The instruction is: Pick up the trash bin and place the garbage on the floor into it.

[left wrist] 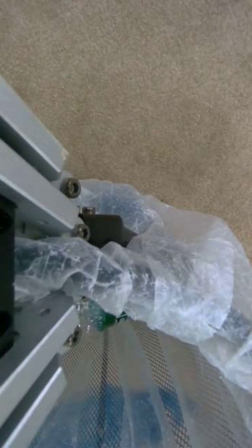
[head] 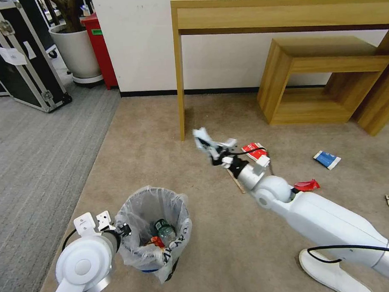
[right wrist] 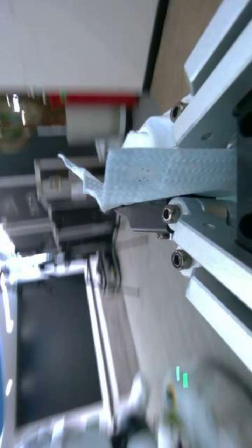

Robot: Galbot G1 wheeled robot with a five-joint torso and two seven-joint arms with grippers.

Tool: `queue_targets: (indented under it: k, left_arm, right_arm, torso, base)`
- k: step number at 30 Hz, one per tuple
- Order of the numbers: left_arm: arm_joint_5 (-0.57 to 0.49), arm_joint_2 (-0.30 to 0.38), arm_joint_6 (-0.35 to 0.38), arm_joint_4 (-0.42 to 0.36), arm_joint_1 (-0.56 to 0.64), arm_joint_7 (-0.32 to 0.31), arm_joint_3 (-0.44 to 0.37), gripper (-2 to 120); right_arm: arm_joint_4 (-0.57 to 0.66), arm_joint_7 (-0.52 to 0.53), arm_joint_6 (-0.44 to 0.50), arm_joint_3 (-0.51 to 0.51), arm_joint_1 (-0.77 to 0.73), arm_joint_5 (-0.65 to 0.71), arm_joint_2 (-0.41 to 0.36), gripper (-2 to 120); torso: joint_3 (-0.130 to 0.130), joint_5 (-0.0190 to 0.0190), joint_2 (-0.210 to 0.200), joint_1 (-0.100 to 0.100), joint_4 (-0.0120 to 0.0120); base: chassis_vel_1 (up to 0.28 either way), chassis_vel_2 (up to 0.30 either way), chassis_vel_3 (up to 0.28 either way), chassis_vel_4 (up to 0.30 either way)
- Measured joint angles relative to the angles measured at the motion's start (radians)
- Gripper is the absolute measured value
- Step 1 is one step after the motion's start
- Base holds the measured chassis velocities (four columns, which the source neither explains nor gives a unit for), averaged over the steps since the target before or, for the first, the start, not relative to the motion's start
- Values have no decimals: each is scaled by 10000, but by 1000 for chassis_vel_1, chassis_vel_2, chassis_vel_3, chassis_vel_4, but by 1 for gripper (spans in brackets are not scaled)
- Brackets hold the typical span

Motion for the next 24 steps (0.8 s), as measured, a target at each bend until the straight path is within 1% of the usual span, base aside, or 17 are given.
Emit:
queue_targets:
  k: [1, 2, 4, 5, 7, 13, 20, 23, 24]
  left_arm:
    - [-25, 16, -5, -38, 12, -21, -24, 0]
    - [-25, 16, -5, -38, 12, -21, -24, 0]
    - [-61, 39, -11, -79, 29, -44, -60, 0]
    - [-61, 39, -11, -79, 29, -44, -60, 0]
    - [-134, 78, -26, -142, 68, -85, -133, 0]
    - [-186, 131, -45, -178, 95, -109, -186, 0]
    - [-179, 147, -52, -239, 166, -114, -236, 0]
    - [-120, 103, -52, -257, 215, -112, -241, 0]
    - [-120, 103, -52, -257, 215, -112, -241, 0]
  right_arm:
    - [298, -38, -85, -261, 76, 15, 42, 0]
    - [298, -38, -85, -261, 76, 15, 42, 0]
    - [534, -49, -155, -706, 247, 7, 105, 0]
    - [534, -49, -155, -706, 247, 7, 105, 0]
    - [650, -45, -191, -1162, 430, -23, 194, 0]
    - [720, 0, -235, -1507, 395, -91, 202, 0]
    - [654, -15, -232, -2135, 113, -264, 90, 0]
    - [511, 2, -217, -2678, 39, -335, 127, 0]
    - [511, 2, -217, -2678, 39, -335, 127, 0]
  torso:
    - [0, 1, 0, 0, -1]
    - [0, 1, 0, 0, -1]
    - [0, -1, 0, 0, 0]
    - [0, -1, 0, 0, 0]
    - [0, -2, 0, 0, 0]
    - [0, -1, -1, 0, -2]
    - [0, -1, 0, 0, -2]
    - [0, -1, 0, 0, -2]
    - [0, -1, 0, 0, -2]
  base:
    - [0, 0, 0, 0]
    - [0, 0, 0, 0]
    - [0, 0, 0, 0]
    - [0, 0, 0, 0]
    - [0, 0, 0, 0]
    - [0, 0, 0, 0]
    - [0, 0, 0, 0]
    - [0, 0, 0, 0]
    - [0, 0, 0, 0]
